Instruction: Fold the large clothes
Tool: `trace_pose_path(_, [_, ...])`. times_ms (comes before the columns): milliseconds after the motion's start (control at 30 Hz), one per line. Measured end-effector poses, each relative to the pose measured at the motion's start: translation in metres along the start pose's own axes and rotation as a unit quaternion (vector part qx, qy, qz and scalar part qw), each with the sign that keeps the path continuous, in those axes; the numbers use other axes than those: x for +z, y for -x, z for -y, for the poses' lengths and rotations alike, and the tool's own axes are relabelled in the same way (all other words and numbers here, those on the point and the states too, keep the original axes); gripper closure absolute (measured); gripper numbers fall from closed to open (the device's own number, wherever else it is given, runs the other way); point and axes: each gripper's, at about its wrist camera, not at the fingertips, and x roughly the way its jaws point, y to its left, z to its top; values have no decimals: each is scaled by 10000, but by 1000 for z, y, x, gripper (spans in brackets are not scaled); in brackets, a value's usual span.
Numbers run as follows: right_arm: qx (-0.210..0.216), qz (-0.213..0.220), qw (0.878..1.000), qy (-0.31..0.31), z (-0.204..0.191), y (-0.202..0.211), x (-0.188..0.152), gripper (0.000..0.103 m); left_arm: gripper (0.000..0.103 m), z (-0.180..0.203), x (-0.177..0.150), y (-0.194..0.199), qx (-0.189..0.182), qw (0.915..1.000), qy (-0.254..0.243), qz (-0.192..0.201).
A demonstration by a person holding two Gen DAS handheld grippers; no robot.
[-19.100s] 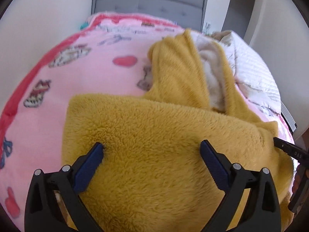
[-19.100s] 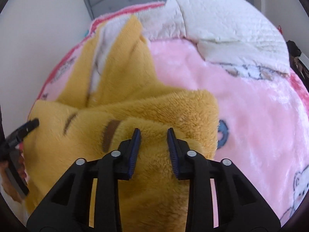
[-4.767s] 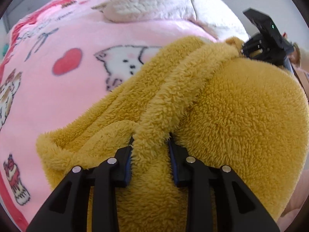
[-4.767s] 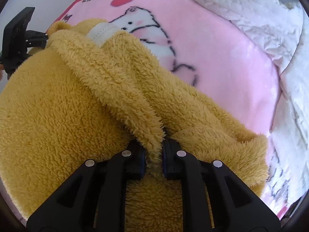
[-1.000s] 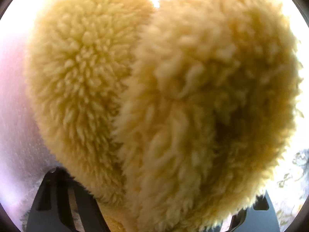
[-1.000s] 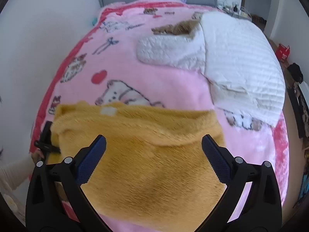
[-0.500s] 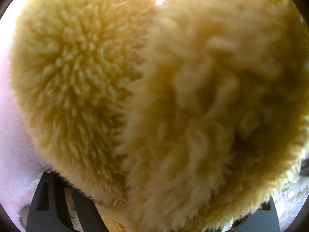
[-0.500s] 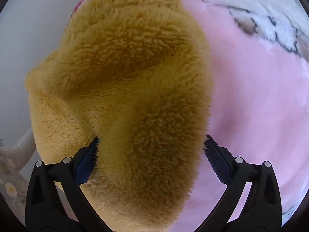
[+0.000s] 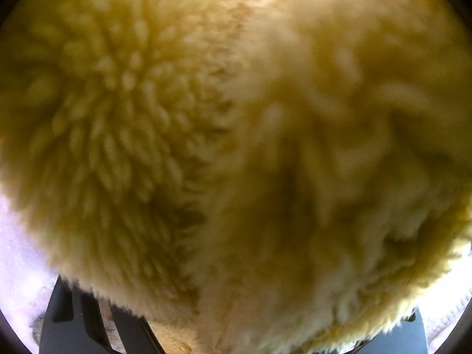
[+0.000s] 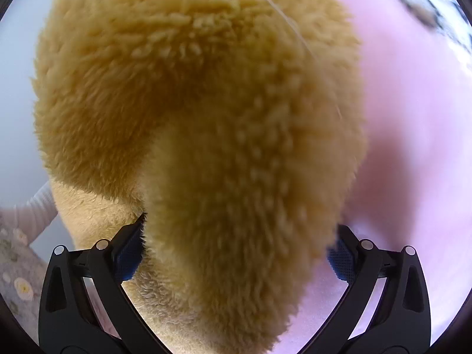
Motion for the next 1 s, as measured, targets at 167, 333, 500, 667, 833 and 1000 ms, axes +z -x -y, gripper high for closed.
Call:
trace_pose_path(167, [567, 134, 9981, 177, -3, -15, 2, 7, 20, 6, 23, -9, 56, 9999, 59, -80])
trace_pose_path(333, [734, 77, 9972, -116, 10, -17, 2, 7, 17, 13, 33, -13, 117, 9999, 43, -106])
trace_pose_path(500, [407, -278, 9988, -33, -10, -37, 22, 7, 4, 22, 44, -20, 213, 9998, -6, -34])
trace_pose_path(667, [317, -54, 9993, 170, -48, -29, 18, 47, 22, 30, 55, -14, 146, 9999, 20, 1])
trace_pose_path(833, [-302, 440, 9980, 329, -75, -2, 3, 62, 41, 58, 49, 8, 34, 9982, -301, 525])
trace_pose_path(1000, [-640, 870, 9916, 719, -119, 30, -17, 64, 44, 103, 33, 37, -160, 9891, -710, 1283])
